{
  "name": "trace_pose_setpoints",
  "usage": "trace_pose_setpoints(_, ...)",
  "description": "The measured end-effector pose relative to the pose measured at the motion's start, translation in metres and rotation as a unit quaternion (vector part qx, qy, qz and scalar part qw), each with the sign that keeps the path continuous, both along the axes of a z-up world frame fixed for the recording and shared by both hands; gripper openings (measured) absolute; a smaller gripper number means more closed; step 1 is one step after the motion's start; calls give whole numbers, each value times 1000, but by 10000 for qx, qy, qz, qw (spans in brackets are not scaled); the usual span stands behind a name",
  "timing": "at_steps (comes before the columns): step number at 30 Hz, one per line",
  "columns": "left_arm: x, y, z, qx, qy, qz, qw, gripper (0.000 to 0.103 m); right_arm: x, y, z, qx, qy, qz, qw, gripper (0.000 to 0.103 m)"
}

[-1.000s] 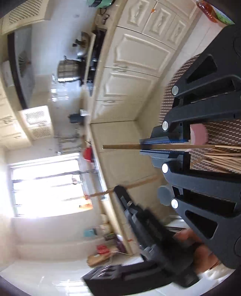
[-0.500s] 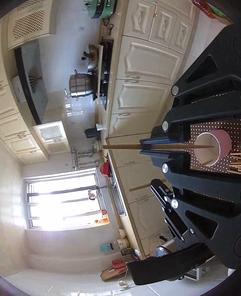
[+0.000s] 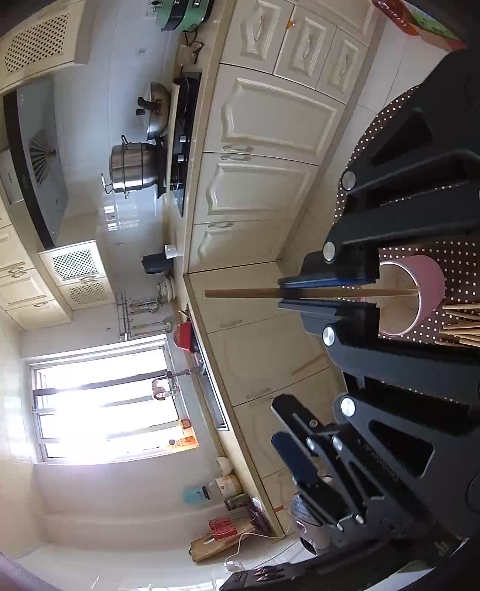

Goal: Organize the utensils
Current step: 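Open the left tool over the pink cup while the right tool releases its chopstick into it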

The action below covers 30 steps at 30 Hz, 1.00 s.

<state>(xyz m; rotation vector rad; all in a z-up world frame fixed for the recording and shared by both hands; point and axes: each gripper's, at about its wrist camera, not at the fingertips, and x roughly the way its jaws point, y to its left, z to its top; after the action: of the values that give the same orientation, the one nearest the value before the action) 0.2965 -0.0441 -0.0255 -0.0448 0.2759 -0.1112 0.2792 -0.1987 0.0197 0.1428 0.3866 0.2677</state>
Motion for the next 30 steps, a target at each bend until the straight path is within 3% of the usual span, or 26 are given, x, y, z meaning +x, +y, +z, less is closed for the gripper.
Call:
trace_pose_setpoints(9, -18, 14, -6, 447, 268, 266, 9983, 59, -1, 5, -13, -70, 243, 73, 9997, 7)
trace_pose_setpoints(14, -28, 28, -9, 385, 467, 231, 9979, 59, -8, 7, -12, -129, 302, 53, 9994, 9)
trace_pose_setpoints(15, -30, 30, -9, 359, 496, 212, 9979, 59, -11, 7, -11, -143, 295, 41, 9995, 15)
trace_pose_setpoints(17, -34, 34, -8, 331, 546, 205, 9978, 60, -15, 5, -9, -146, 247, -7, 9996, 41)
trace_pose_setpoints(18, -37, 35, -8, 332, 580, 203, 9976, 60, -18, 3, -7, -126, 199, -45, 9997, 59)
trace_pose_setpoints(25, -60, 47, -13, 403, 756, 198, 9961, 62, -41, -5, -2, -176, 84, -153, 9997, 59)
trace_pose_setpoints(30, -69, 54, -35, 333, 1297, 103, 9909, 63, -60, -11, -16, -344, 215, -217, 9989, 59)
